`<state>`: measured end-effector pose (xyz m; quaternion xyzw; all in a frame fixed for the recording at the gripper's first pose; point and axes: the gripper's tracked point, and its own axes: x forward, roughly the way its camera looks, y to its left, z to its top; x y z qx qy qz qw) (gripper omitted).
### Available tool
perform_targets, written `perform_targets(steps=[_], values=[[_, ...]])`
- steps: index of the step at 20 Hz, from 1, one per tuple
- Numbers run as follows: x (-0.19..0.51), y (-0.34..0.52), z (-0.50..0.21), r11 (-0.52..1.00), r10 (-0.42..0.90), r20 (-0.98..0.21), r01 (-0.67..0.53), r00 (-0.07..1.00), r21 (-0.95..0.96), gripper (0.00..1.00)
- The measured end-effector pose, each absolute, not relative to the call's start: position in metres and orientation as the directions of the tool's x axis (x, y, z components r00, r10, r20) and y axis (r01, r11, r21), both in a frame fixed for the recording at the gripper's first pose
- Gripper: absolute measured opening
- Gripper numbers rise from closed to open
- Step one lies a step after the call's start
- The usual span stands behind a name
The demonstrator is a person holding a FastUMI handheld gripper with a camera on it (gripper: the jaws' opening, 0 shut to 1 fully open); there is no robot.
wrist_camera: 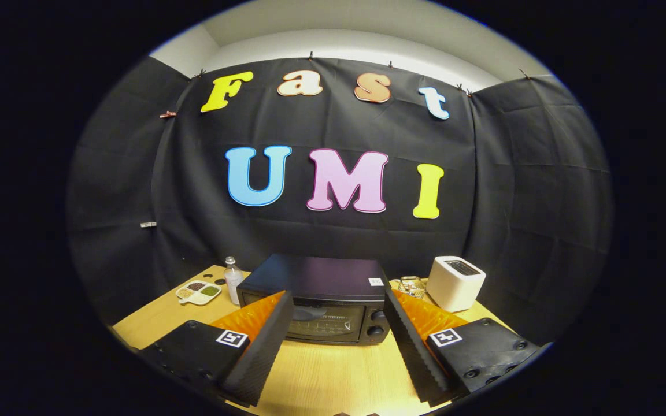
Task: Open the toaster oven, put the food inside, and close the toaster oven door.
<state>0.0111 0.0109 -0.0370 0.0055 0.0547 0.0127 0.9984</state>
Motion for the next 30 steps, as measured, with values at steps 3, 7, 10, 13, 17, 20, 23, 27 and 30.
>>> perform_targets(steps=[3,7,10,13,17,20,23,27,30], values=[[0.022,0.016,-0.037,1.0,0.029,-0.116,-0.028,0.993,0.008,0.98],[0.049,0.027,-0.036,0.998,0.034,-0.137,-0.027,0.99,0.056,0.97],[0.076,0.032,-0.043,0.998,0.02,-0.16,-0.01,0.987,0.066,0.98],[0.101,0.036,-0.065,0.999,0.005,-0.2,0.005,0.98,0.053,0.98],[0.127,0.052,-0.106,0.998,0.002,-0.284,0.017,0.959,0.064,0.98],[0.141,0.068,-0.13,0.997,0.014,-0.325,0.01,0.946,0.071,0.98],[0.15,0.076,-0.15,0.998,0.021,-0.35,0.002,0.937,0.063,0.98],[0.16,0.078,-0.161,0.997,0.015,-0.36,0.012,0.933,0.073,0.98],[0.158,0.081,-0.161,0.999,0.022,-0.366,-0.008,0.931,0.042,0.98]])
